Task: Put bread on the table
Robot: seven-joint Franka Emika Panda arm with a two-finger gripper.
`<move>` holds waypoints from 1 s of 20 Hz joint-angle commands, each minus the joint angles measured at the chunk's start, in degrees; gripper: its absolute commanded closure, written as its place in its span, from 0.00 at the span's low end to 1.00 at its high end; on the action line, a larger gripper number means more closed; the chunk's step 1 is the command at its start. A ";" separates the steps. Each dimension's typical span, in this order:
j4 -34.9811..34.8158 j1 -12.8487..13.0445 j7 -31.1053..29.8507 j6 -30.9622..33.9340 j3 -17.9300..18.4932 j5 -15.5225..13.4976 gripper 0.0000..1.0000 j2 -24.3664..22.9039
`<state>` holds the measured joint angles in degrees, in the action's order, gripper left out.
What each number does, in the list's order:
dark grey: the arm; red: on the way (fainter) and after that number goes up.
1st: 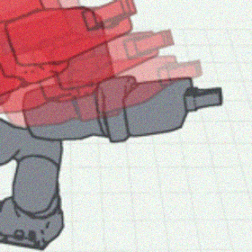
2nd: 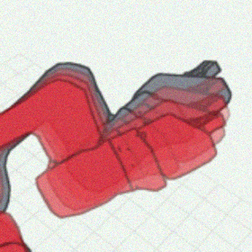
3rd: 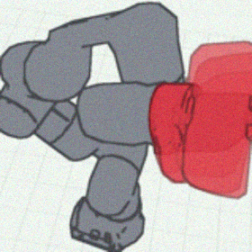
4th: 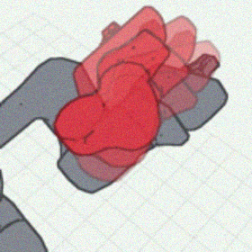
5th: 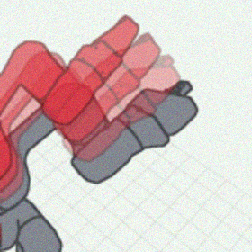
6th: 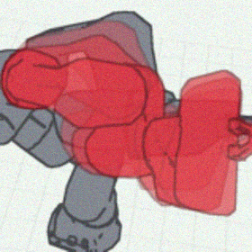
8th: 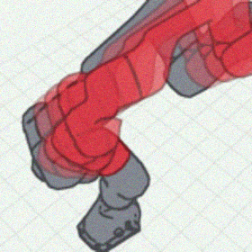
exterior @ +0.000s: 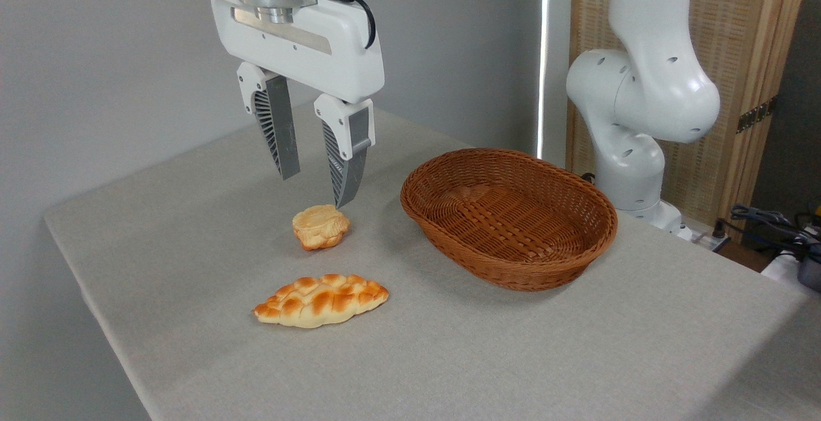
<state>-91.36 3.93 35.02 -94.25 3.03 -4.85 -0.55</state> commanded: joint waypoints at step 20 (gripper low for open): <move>1.63 -1.29 7.08 4.43 -2.67 5.73 0.00 0.64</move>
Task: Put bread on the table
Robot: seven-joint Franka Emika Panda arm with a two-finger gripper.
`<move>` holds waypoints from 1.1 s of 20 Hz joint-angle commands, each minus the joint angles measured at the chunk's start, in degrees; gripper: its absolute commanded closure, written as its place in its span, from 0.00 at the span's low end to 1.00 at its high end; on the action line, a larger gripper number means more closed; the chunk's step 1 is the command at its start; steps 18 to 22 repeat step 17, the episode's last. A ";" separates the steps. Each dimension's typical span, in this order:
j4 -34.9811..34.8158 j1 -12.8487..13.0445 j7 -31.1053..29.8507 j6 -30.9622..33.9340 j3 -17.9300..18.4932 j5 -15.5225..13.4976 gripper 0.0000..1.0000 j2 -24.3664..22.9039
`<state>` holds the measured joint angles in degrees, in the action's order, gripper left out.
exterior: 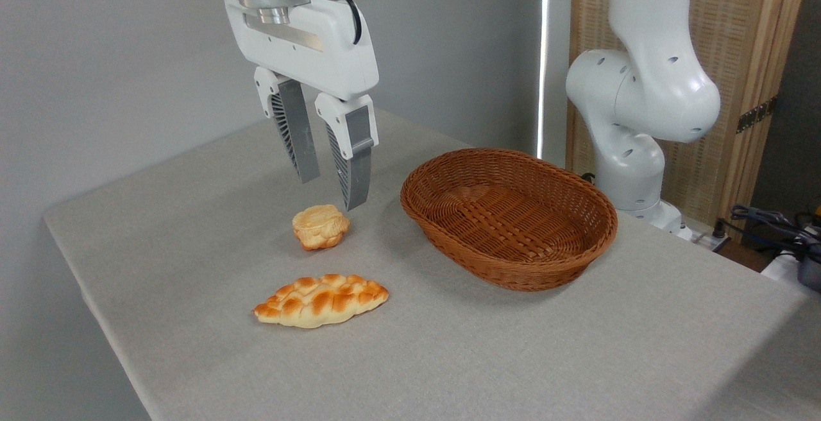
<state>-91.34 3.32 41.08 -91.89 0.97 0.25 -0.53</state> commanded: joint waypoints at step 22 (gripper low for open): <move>1.61 -0.68 1.37 2.06 0.00 -0.16 0.00 0.62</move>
